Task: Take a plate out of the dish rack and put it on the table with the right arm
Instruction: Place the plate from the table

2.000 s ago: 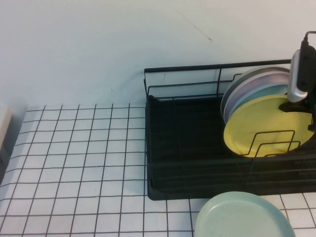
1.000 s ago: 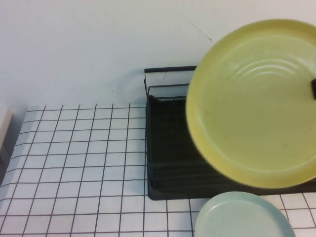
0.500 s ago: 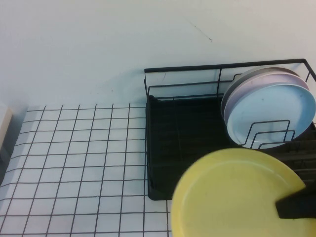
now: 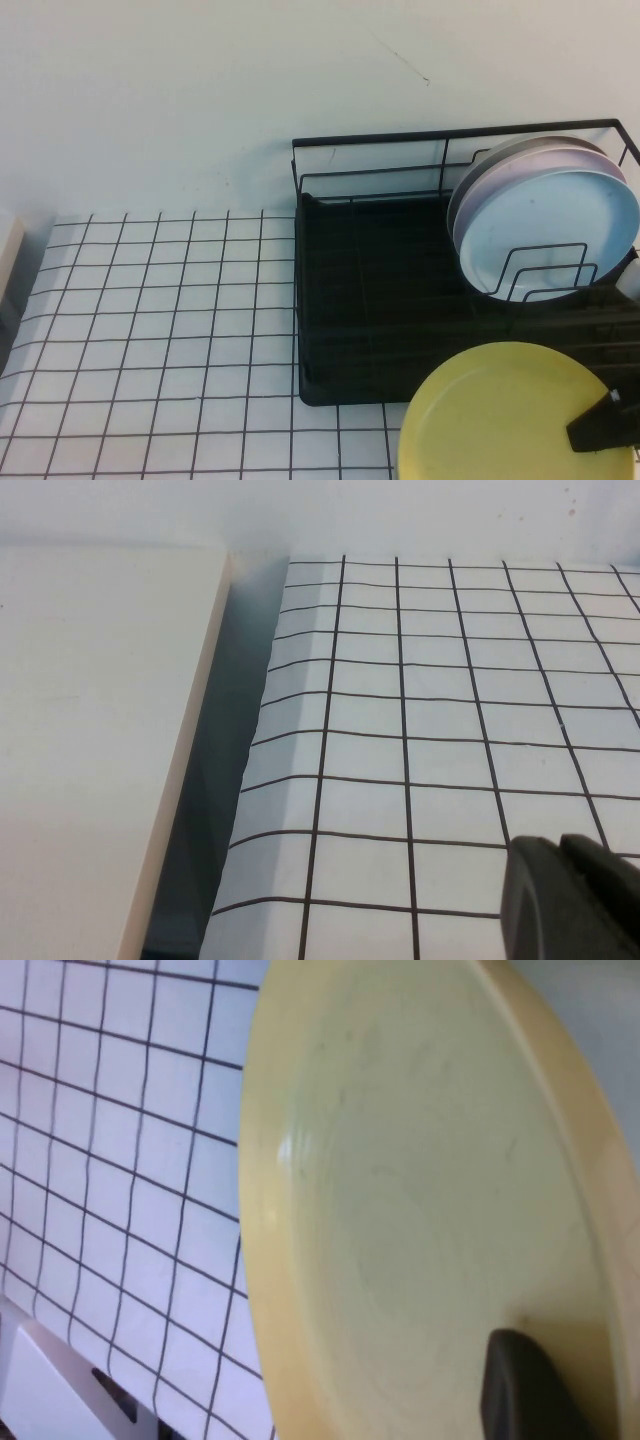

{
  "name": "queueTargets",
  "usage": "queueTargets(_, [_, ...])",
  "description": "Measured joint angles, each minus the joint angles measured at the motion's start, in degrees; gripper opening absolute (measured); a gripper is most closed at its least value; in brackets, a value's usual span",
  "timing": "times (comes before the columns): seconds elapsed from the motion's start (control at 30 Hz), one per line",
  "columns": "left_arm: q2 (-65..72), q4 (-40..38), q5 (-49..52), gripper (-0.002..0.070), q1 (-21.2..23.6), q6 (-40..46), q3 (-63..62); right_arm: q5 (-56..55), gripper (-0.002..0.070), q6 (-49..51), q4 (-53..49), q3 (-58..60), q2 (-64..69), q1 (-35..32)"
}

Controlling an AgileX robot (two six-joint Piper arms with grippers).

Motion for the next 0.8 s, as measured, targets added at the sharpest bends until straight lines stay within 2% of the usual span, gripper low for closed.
queueTargets(0.2, [0.0,0.0,0.0,-0.0003,0.0,0.0,0.0,-2.1,0.0141,-2.8,1.1,0.0,5.4,0.0])
queueTargets(0.4, [0.0,0.0,0.0,-0.0003,0.0,0.0,0.0,-2.7,0.0271,-5.9,0.6,-0.1,7.5,0.0])
queueTargets(0.57, [0.0,0.0,0.0,-0.0003,0.0,0.0,0.0,1.8,0.0368,-4.8,-8.4,-4.3,7.5,0.0])
queueTargets(0.8, [0.0,0.0,0.0,-0.0003,0.0,0.0,0.0,12.2,0.0384,4.3,-23.2,-17.1,7.5,0.0])
